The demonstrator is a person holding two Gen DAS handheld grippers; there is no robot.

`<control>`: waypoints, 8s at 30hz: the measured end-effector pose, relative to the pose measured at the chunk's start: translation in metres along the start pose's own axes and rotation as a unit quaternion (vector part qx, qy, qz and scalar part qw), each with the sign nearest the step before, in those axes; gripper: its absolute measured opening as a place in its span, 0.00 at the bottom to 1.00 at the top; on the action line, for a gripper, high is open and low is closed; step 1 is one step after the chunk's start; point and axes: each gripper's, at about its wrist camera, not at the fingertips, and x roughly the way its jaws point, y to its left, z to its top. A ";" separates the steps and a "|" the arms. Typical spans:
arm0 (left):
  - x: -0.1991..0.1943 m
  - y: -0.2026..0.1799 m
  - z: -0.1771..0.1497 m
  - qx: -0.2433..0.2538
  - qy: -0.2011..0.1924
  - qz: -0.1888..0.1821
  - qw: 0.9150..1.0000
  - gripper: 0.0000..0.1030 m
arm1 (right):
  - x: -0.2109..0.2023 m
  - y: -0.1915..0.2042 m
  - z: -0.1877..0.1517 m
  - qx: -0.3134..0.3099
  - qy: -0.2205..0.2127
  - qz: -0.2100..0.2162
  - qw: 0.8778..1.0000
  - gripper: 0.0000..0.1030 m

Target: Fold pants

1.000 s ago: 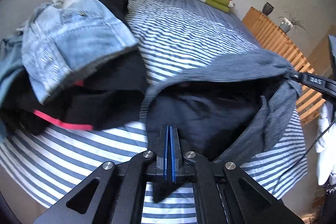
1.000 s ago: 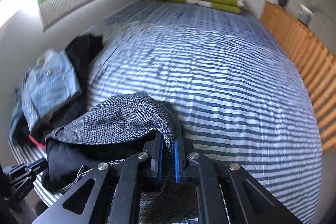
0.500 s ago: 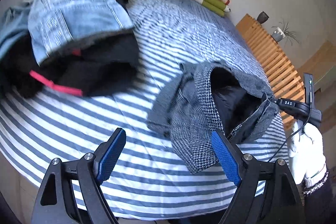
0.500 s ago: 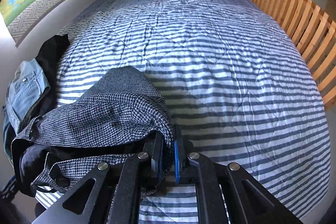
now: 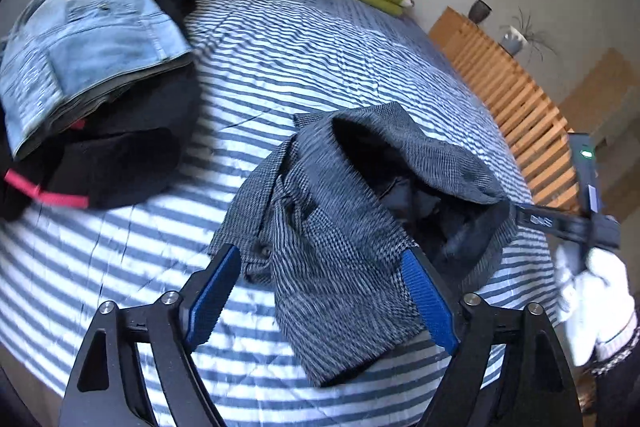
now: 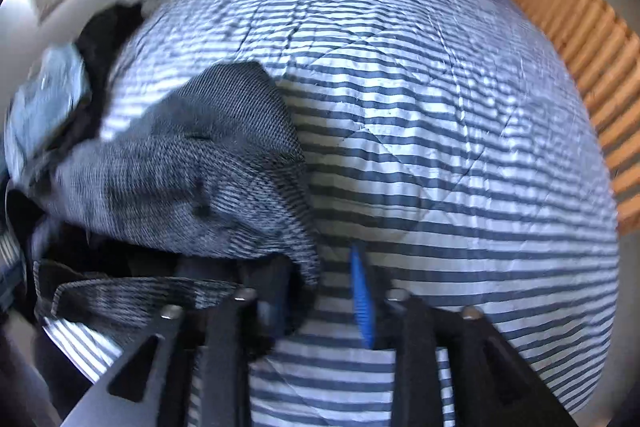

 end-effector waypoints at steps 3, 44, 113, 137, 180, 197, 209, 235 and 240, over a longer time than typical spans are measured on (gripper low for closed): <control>0.007 -0.002 0.008 0.011 -0.001 0.005 1.000 0.81 | -0.031 0.008 -0.006 -0.048 -0.021 0.008 0.999 0.29; 0.011 0.095 -0.040 -0.102 0.044 -0.016 0.994 0.78 | 0.113 0.321 0.097 -0.465 0.063 -0.072 0.880 0.42; -0.340 -0.071 0.191 0.032 -0.202 -0.016 0.979 0.03 | -0.381 -0.034 0.058 0.000 -0.289 0.059 0.955 0.04; 0.146 0.005 0.321 -0.017 0.116 0.062 0.991 0.15 | 0.057 -0.104 0.222 0.126 -0.011 0.233 0.964 0.28; 0.140 0.055 0.347 0.009 0.063 0.091 0.994 0.80 | 0.115 -0.187 0.187 0.203 -0.059 0.138 0.968 0.07; 0.293 0.035 0.309 0.004 0.120 0.030 0.992 0.38 | 0.146 -0.126 0.197 0.031 -0.001 0.024 0.999 0.54; 0.122 0.004 0.288 -0.002 0.025 -0.027 0.999 0.13 | 0.002 -0.107 0.163 0.034 -0.123 0.037 0.991 0.08; -0.153 0.022 0.193 -0.019 0.011 -0.065 0.998 0.04 | -0.117 -0.078 0.076 0.074 -0.082 0.057 0.992 0.08; -0.061 0.009 0.137 0.031 0.090 -0.054 0.994 0.62 | 0.002 -0.129 0.073 0.118 0.013 0.014 0.993 0.08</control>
